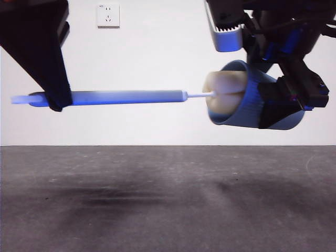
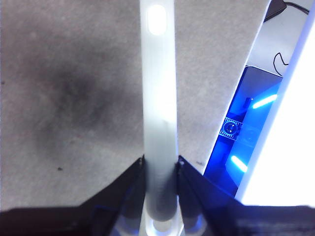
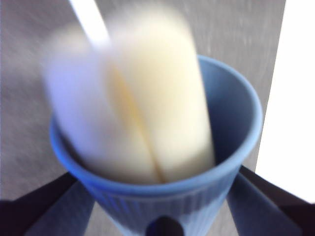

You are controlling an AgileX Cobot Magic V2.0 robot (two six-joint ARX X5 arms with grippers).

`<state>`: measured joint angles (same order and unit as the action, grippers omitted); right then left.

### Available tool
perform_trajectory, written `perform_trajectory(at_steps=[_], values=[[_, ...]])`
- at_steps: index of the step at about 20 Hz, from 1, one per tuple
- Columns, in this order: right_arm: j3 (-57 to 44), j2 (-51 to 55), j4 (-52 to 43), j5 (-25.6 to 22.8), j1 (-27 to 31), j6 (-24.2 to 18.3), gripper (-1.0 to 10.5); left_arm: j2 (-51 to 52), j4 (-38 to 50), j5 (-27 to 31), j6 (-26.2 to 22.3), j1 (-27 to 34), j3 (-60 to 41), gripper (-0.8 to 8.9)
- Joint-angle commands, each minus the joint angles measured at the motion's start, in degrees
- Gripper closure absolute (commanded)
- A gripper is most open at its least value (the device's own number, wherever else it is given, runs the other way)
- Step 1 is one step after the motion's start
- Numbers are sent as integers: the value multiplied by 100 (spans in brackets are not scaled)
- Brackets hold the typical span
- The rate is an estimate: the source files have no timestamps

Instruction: Pick up the cup brush,pick up the cup,insert the brush into the cup,clean the cup,put the cup brush back,put the cup back to the fixed position on the table

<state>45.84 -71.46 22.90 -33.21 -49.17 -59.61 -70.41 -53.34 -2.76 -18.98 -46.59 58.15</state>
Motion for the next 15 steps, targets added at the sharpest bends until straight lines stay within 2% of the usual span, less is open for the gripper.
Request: perform_trajectory(at_steps=[1,8,11,15], values=[[20,-101,-48,-15,-247,-50,959,-120,164,-68,144,-146,-66,822],[20,-310,-52,-22,-743,17,960,-151,566,-57,555,-385,-66,822],[20,-313,-39,-326,-726,66,959,-138,365,17,671,-378,-66,822],[20,-310,79,-610,-529,131,959,15,-254,452,726,-345,-66,822]])
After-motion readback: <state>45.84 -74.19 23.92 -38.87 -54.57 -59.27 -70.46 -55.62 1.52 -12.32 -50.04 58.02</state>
